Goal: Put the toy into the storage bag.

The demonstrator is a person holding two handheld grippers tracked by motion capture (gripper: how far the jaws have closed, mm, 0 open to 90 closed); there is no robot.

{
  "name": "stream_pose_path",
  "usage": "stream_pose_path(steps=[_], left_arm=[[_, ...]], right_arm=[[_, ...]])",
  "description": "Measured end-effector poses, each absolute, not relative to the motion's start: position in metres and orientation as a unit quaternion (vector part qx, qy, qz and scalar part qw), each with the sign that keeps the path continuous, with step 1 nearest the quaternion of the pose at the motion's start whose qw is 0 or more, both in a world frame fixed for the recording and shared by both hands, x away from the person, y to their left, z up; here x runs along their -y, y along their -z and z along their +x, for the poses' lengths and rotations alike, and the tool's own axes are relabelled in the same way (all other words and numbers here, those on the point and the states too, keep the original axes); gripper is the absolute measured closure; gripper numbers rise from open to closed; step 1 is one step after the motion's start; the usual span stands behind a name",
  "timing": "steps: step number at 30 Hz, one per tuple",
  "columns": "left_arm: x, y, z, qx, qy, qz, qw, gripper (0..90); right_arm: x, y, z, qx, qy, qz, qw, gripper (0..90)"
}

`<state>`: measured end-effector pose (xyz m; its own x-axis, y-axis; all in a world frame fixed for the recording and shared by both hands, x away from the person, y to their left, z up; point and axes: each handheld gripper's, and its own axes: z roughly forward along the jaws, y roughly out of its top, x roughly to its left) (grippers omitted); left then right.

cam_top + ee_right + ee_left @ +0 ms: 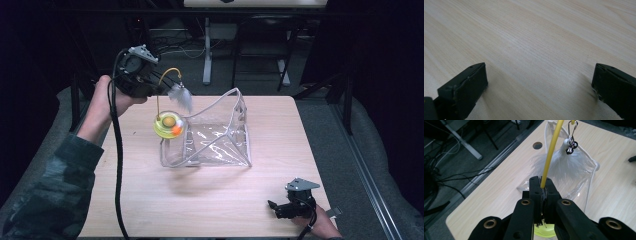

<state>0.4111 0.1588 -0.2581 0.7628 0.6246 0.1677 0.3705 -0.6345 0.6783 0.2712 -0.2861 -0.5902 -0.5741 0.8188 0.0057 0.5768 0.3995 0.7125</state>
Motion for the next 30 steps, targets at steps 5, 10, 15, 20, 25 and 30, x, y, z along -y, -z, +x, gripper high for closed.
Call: stream_pose_path(steps=[5,10,15,20,25,30], left_arm=[[-0.149,0.269,0.416,-0.277,-0.182,0.885,0.326,88.1],[-0.141,0.277,0.419,-0.27,-0.171,0.89,0.327,88.2],[-0.131,0.286,0.424,-0.264,-0.161,0.893,0.327,88.2],[-0.123,0.296,0.428,-0.261,-0.148,0.896,0.327,88.1],[-0.117,0.307,0.43,-0.257,-0.143,0.899,0.324,88.2],[-0.11,0.317,0.433,-0.255,-0.136,0.901,0.324,88.2]], right_arm=[[0.286,0.59,0.271,-0.818,-0.344,0.426,0.176,0.0],[0.286,0.591,0.271,-0.816,-0.346,0.427,0.176,0.0],[0.286,0.59,0.271,-0.818,-0.344,0.426,0.176,0.0],[0.286,0.59,0.271,-0.818,-0.344,0.426,0.176,0.0],[0.286,0.59,0.271,-0.818,-0.344,0.427,0.175,0.0],[0.286,0.59,0.271,-0.818,-0.344,0.427,0.175,0.0]])
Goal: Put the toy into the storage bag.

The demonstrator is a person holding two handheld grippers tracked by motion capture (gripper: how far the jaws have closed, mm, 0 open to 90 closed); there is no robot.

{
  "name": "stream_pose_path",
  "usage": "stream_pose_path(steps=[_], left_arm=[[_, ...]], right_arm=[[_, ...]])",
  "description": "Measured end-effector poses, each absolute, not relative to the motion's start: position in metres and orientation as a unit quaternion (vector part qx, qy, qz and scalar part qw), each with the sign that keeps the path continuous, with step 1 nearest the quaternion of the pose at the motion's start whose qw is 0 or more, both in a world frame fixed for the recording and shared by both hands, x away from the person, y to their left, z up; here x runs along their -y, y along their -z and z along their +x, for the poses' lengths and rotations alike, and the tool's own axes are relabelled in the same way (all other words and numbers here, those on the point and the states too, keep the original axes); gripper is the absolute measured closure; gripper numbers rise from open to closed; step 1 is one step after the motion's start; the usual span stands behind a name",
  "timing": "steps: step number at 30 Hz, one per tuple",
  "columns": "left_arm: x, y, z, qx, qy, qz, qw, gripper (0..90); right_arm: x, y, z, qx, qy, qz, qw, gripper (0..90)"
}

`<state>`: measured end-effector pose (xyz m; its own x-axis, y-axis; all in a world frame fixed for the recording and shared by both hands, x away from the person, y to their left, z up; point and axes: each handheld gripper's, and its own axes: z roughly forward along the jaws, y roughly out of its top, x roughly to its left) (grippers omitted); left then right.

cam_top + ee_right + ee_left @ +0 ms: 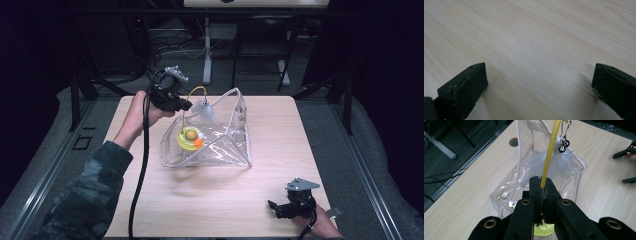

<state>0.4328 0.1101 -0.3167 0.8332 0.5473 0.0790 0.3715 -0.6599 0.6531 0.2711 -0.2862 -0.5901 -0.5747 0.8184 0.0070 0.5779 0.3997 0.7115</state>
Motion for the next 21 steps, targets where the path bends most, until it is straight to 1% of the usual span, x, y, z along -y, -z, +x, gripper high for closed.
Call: stream_pose_path(steps=[9,21], left_arm=[[-0.099,0.336,0.439,-0.252,-0.122,0.905,0.32,88.2],[-0.097,0.362,0.451,-0.26,-0.107,0.906,0.318,88.1]], right_arm=[[0.286,0.59,0.271,-0.819,-0.341,0.426,0.176,0.0],[0.286,0.59,0.271,-0.818,-0.345,0.425,0.176,0.0]])
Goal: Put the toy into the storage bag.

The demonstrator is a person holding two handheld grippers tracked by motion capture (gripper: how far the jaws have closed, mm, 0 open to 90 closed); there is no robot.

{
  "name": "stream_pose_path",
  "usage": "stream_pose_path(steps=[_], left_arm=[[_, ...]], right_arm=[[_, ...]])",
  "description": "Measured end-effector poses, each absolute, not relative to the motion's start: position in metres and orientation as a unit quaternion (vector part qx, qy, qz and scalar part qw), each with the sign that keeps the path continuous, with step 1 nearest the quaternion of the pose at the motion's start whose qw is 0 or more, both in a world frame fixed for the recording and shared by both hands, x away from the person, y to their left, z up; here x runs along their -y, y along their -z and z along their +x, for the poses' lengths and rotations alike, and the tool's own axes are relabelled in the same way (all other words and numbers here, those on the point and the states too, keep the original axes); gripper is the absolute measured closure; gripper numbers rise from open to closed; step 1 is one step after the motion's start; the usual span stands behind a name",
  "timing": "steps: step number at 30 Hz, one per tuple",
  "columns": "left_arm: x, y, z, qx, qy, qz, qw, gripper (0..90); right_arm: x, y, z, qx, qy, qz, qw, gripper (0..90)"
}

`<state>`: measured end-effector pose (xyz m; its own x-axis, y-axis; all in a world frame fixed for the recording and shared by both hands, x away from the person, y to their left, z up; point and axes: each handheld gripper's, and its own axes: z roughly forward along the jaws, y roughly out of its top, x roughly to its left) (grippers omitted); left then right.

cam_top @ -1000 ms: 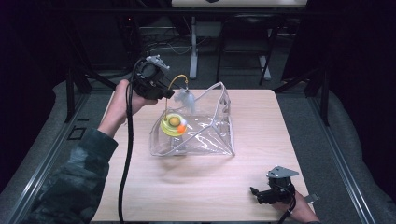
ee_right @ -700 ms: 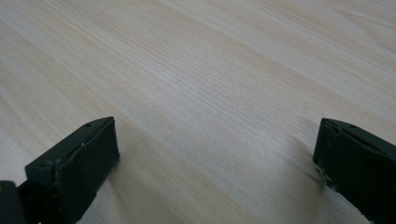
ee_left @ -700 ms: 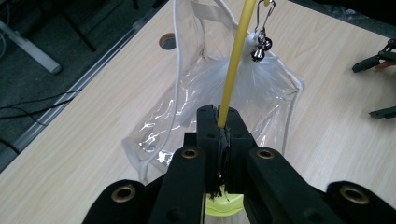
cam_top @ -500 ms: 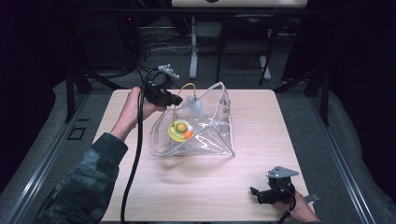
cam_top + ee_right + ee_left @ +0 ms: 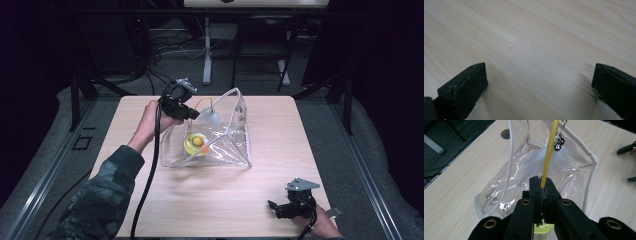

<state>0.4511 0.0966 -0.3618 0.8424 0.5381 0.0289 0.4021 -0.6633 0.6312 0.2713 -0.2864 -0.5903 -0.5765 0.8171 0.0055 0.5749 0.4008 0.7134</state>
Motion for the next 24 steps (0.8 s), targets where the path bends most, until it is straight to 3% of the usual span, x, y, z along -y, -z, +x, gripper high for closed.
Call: stream_pose_path(steps=[24], left_arm=[[-0.087,0.399,0.469,-0.278,-0.089,0.909,0.296,88.0]], right_arm=[[0.286,0.59,0.271,-0.818,-0.345,0.425,0.176,0.0]])
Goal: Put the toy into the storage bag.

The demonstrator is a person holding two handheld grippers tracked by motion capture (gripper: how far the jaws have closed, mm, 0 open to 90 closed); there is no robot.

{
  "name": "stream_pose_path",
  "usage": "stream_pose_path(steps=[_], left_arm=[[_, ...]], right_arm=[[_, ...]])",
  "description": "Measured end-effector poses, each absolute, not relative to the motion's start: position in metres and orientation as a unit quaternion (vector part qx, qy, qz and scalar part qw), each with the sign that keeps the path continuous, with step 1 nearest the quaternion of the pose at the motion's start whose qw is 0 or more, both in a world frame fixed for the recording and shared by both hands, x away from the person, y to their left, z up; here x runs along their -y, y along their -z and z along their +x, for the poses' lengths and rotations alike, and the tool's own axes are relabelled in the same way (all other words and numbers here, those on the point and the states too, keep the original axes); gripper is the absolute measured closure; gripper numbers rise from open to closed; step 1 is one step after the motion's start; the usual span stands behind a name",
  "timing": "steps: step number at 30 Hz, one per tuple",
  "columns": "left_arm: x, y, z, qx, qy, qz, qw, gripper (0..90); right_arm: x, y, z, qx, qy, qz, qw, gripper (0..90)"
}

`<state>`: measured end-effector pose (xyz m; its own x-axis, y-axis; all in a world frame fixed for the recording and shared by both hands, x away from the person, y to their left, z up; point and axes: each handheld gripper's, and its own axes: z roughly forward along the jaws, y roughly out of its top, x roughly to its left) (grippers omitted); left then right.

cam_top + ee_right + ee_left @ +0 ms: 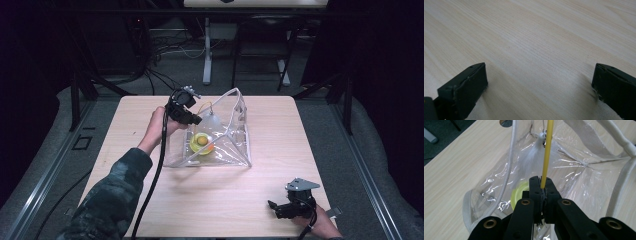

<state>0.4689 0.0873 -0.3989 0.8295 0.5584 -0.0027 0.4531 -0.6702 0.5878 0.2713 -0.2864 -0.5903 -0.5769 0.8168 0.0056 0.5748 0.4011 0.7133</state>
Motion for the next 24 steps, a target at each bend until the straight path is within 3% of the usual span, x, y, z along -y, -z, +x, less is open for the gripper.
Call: stream_pose_path(steps=[11,15,24], left_arm=[[-0.089,0.405,0.47,-0.293,-0.083,0.906,0.293,86.5],[-0.094,0.399,0.47,-0.297,-0.077,0.902,0.303,70.2],[-0.105,0.382,0.457,-0.291,-0.085,0.897,0.321,44.1]], right_arm=[[0.287,0.59,0.271,-0.819,-0.341,0.426,0.176,0.0],[0.286,0.59,0.271,-0.819,-0.341,0.426,0.176,0.0],[0.286,0.59,0.271,-0.819,-0.343,0.426,0.175,0.0]])
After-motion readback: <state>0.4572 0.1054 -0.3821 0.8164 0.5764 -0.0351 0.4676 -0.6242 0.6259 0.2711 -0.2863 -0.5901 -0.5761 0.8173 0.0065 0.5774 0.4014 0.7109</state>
